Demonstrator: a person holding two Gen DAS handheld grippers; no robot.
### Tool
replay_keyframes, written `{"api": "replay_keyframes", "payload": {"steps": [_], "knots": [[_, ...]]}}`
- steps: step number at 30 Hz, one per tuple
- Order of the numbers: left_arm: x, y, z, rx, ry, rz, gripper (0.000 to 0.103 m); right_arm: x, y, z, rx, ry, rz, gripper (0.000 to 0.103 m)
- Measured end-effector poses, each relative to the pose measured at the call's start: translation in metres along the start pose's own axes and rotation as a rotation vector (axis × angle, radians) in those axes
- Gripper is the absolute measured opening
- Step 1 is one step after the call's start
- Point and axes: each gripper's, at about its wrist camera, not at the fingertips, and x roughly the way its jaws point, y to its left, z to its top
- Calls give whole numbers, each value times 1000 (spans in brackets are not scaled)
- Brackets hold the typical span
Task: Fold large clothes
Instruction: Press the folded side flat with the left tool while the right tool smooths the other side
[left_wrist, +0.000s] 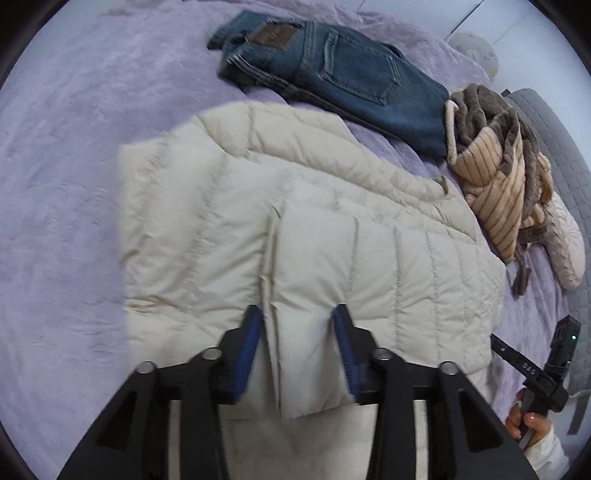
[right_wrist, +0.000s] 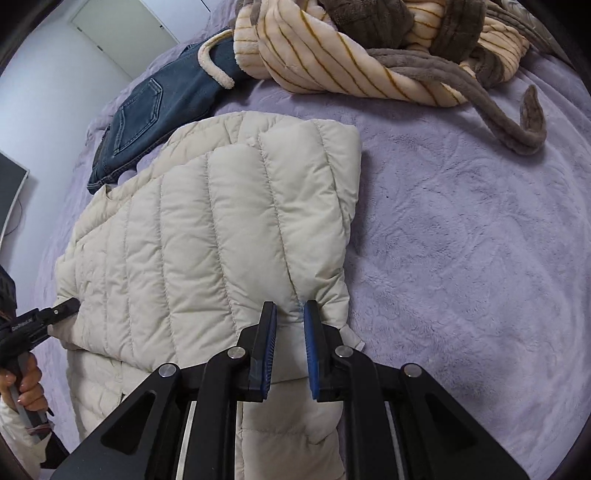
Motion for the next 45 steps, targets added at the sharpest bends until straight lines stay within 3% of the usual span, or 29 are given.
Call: {"api": "replay_keyframes", "payload": {"steps": [2, 5, 8, 13, 16, 25, 32, 42, 45], "knots": [[-18, 10, 2, -5, -57, 27, 55, 0, -2, 0, 5, -1, 4, 15], [-33, 20, 4, -26, -86, 6, 55, -2, -3, 1, 3, 2, 1, 15], [-35, 5, 0, 57, -89, -5, 55, -10, 6, 3, -6, -26, -14, 15], [5, -16, -16, 181, -34, 116, 55, -18, 23, 0, -104, -49, -63, 15], [25, -5, -26, 162, -17, 117, 55, -4, 18, -4, -107, -17, -110, 15], [30, -5, -31, 171, -29, 130, 57, 19, 0, -10, -81, -9, -124, 15], [7, -10, -31, 174, -66, 199, 57, -2, 4, -9, -73, 1, -157, 18], [-7, 9, -40, 160, -46, 354, 57, -30, 0, -16, -24, 12, -170, 19], [-14, 14, -43, 136, -31, 348, 57, -40, 1, -20, -9, 22, -156, 19]]}}
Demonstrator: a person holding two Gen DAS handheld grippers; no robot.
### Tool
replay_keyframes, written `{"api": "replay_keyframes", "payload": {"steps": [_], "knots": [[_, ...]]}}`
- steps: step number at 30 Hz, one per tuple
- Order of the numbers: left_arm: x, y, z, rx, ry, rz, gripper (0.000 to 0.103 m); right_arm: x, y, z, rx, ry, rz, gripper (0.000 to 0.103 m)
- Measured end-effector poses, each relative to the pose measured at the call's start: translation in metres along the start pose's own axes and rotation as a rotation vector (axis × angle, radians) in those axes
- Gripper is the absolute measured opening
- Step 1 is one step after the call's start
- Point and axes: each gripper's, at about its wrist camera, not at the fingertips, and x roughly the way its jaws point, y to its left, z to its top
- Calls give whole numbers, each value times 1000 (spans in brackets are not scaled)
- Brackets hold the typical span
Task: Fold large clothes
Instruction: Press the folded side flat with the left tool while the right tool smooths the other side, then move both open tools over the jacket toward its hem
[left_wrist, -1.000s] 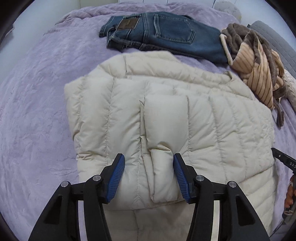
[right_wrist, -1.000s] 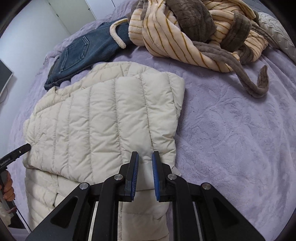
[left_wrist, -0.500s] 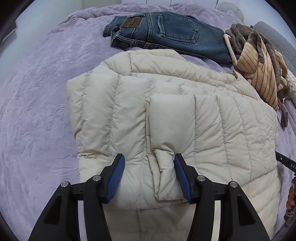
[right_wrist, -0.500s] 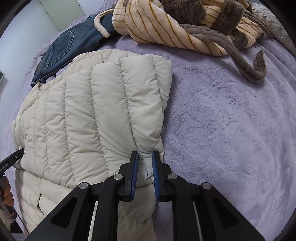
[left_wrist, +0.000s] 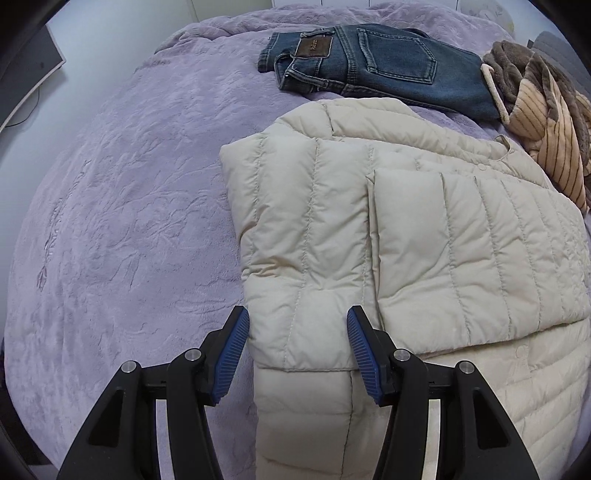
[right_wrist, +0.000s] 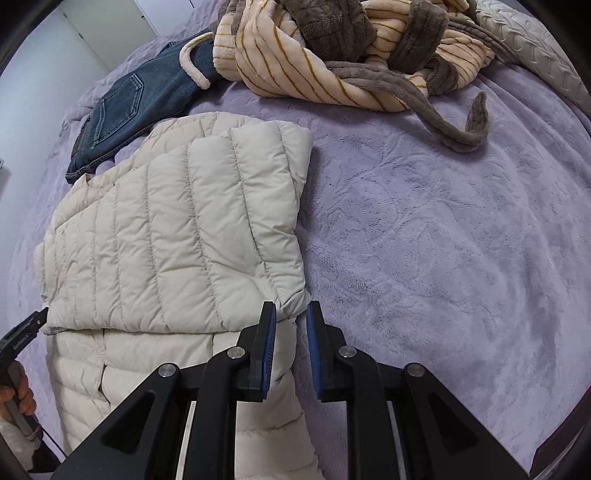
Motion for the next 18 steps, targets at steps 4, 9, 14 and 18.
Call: {"api": "replay_keyframes", "payload": {"steps": [4, 9, 14, 18], "knots": [[-15, 4, -5, -30, 23, -34, 57, -12, 2, -8, 16, 22, 35, 19], [-38, -4, -21, -31, 57, -63, 57, -27, 2, -25, 52, 53, 75, 51], [-63, -13, -44, -16, 76, -49, 57, -47, 4, -42, 80, 72, 118, 54], [-79, -19, -63, -12, 92, -49, 57, -63, 7, -54, 74, 84, 142, 61]]}}
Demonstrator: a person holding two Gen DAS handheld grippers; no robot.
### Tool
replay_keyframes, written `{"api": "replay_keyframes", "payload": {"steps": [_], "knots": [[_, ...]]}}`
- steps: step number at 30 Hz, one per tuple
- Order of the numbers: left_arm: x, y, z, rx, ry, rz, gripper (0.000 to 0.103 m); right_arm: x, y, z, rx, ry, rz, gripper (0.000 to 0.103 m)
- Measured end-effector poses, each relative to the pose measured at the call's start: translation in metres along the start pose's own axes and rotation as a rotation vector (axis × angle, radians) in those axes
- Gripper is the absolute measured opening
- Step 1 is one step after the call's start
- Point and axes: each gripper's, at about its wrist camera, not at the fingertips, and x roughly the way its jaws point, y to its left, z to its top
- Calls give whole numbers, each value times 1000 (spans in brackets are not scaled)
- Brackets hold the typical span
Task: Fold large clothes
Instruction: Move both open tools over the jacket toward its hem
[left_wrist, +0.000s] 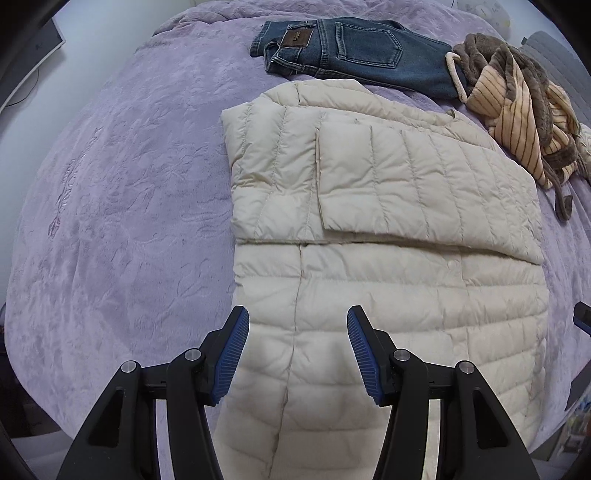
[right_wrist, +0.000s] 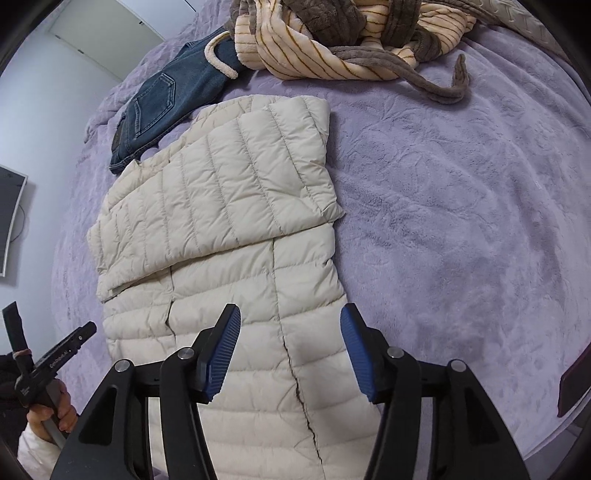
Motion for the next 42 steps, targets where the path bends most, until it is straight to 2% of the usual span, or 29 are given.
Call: {"api": "replay_keyframes", "payload": {"steps": [1, 3, 4, 5, 6, 7, 9, 18, 20, 23, 27, 36, 42], "knots": [[-3, -2, -5, 4, 4, 1, 57, -3, 1, -3, -6, 5, 0, 61], [-10, -5, -14, 6, 15, 0, 57, -9, 3, -9, -9, 11, 1, 69], [-13, -6, -19, 5, 17, -1, 61, -12, 3, -12, -8, 12, 9, 71], [-17, -7, -23, 3, 18, 0, 72, -15, 3, -14, -9, 13, 17, 73], [-21, -7, -28, -3, 9, 6, 96, -17, 3, -17, -10, 14, 22, 74], [-28, -7, -33, -11, -13, 15, 103, -19, 4, -20, -13, 16, 25, 75], [-38, -7, -40, -9, -35, 24, 103, -24, 6, -26, -20, 18, 39, 80], [-61, 1, -66, -59, -19, -1, 103, -42, 14, -41, -52, -10, 53, 87], [-63, 1, -72, -59, -12, -7, 103, -48, 17, -44, -65, -23, 49, 103], [-66, 1, -79, -42, -10, -9, 103, -56, 23, -54, -77, -49, 63, 103], [-65, 8, -88, -20, -6, -15, 103, -53, 26, -67, -50, -26, 68, 103], [-39, 45, -124, -27, 69, -2, 103, -31, 14, -123, 128, 55, 93, 103], [-40, 62, -141, -44, 74, -12, 103, -26, 5, -157, 230, 84, 119, 103]]}}
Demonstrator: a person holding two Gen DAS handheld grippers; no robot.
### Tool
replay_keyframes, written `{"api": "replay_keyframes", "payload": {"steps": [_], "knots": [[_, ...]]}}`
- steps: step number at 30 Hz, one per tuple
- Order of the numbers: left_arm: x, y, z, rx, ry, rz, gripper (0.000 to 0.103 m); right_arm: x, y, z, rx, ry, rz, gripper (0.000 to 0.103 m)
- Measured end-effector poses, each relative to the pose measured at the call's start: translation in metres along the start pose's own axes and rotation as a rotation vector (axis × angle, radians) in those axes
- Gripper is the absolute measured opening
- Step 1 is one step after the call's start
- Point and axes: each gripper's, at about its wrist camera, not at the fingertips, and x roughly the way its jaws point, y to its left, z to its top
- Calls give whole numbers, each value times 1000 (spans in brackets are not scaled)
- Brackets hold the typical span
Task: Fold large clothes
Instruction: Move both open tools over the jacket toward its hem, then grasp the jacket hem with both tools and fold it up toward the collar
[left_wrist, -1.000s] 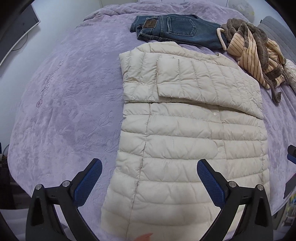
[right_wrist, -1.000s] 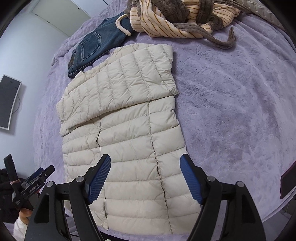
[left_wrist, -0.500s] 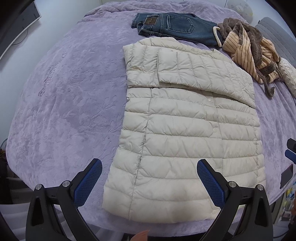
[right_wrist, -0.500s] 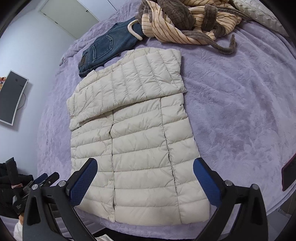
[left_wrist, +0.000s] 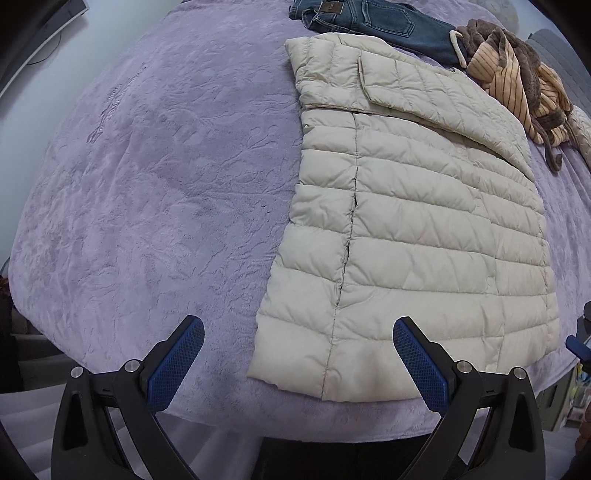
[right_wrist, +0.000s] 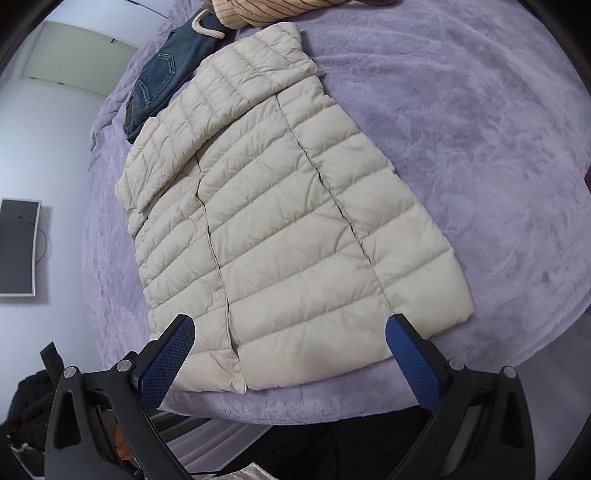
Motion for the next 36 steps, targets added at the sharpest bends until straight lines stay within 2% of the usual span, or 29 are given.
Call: {"api": "replay_keyframes", "payload": {"steps": [14, 17, 21, 24, 30, 36], "knots": [[6, 22, -21, -2, 12, -31, 103, 11, -20, -34, 143, -3, 79, 103], [11, 30, -23, -26, 24, -94, 103, 12, -25, -40, 164, -4, 87, 103], [24, 46, -23, -116, 56, -249, 103, 12, -35, -46, 181, -6, 88, 103], [36, 50, -23, -143, 90, -335, 103, 12, -46, -50, 210, -10, 95, 103], [61, 37, -19, -152, 143, -449, 103, 15, -70, -51, 293, -21, 133, 103], [72, 16, -11, -148, 162, -517, 103, 21, -84, -48, 348, -59, 190, 103]]}}
